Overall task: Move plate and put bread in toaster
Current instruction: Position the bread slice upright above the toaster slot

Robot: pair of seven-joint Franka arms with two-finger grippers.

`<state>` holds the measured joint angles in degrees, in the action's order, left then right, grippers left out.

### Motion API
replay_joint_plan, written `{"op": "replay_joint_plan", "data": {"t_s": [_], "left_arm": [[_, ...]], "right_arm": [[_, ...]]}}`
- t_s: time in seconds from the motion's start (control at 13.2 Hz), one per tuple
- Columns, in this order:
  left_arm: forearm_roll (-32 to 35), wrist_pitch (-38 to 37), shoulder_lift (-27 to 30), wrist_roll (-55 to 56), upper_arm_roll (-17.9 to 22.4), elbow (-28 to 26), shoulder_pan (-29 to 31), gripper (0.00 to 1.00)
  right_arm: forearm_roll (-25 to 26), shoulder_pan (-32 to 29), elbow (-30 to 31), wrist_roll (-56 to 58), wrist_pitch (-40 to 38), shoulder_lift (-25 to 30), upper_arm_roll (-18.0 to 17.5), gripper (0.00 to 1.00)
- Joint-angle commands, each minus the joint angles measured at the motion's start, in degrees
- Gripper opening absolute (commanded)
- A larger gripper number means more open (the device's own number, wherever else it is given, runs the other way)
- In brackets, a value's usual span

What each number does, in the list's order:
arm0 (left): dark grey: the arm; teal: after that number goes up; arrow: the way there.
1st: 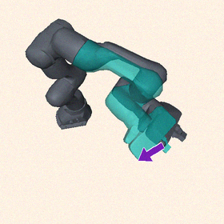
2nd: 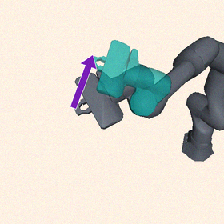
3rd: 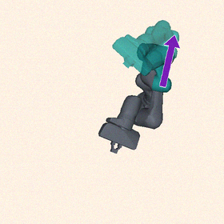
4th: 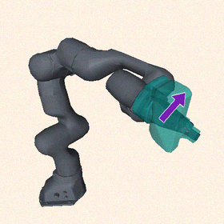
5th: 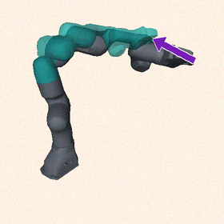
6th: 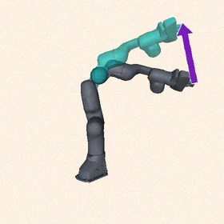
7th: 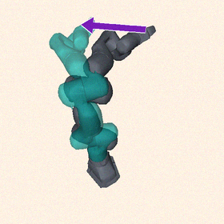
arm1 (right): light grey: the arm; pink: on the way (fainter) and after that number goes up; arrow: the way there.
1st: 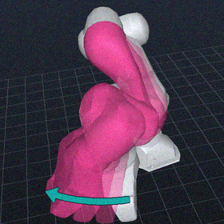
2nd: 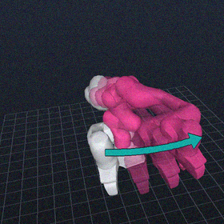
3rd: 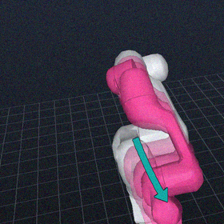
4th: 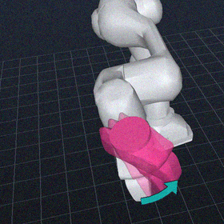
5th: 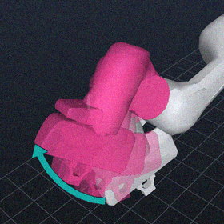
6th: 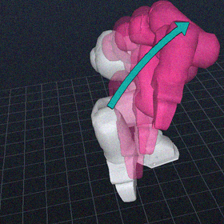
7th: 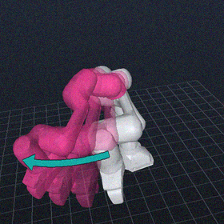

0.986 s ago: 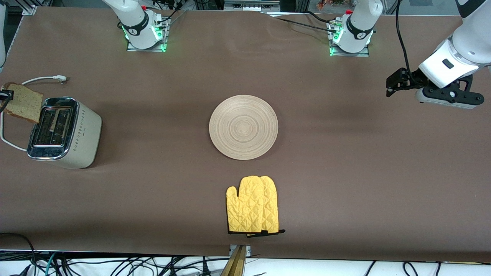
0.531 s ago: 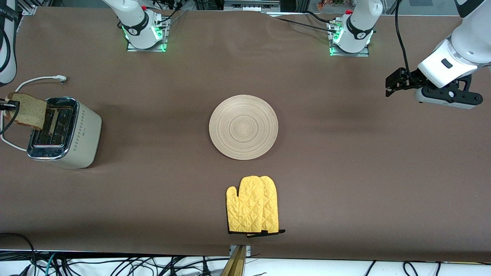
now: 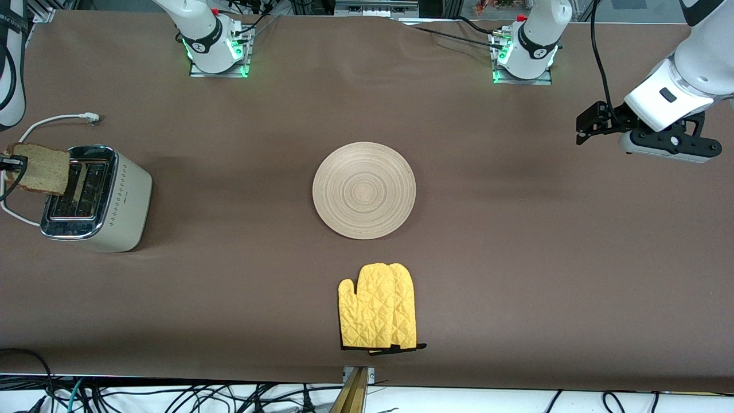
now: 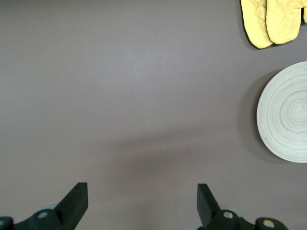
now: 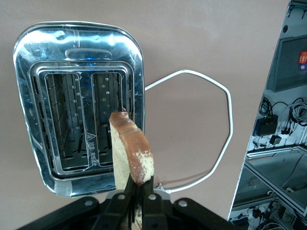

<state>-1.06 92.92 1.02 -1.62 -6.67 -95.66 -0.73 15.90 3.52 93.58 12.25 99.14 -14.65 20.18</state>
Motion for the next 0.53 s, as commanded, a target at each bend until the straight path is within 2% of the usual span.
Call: {"op": "replay_joint_plan", "data": {"t_s": [0.0,0.45], "left_arm": [[-0.5,-0.9,-0.2,0.4,-0.1,1.0,-0.1,1.0],[-0.5,-0.9,-0.2,0.3,-0.1,1.0,0.0,1.0]], "right_arm": [[-0.8,-0.1,-0.9,0.1,0.4,-0.3,-0.2,0.0],[-0.9,0.5,-1.7,0.1,0.2,0.0,-0.5,0.0]]}}
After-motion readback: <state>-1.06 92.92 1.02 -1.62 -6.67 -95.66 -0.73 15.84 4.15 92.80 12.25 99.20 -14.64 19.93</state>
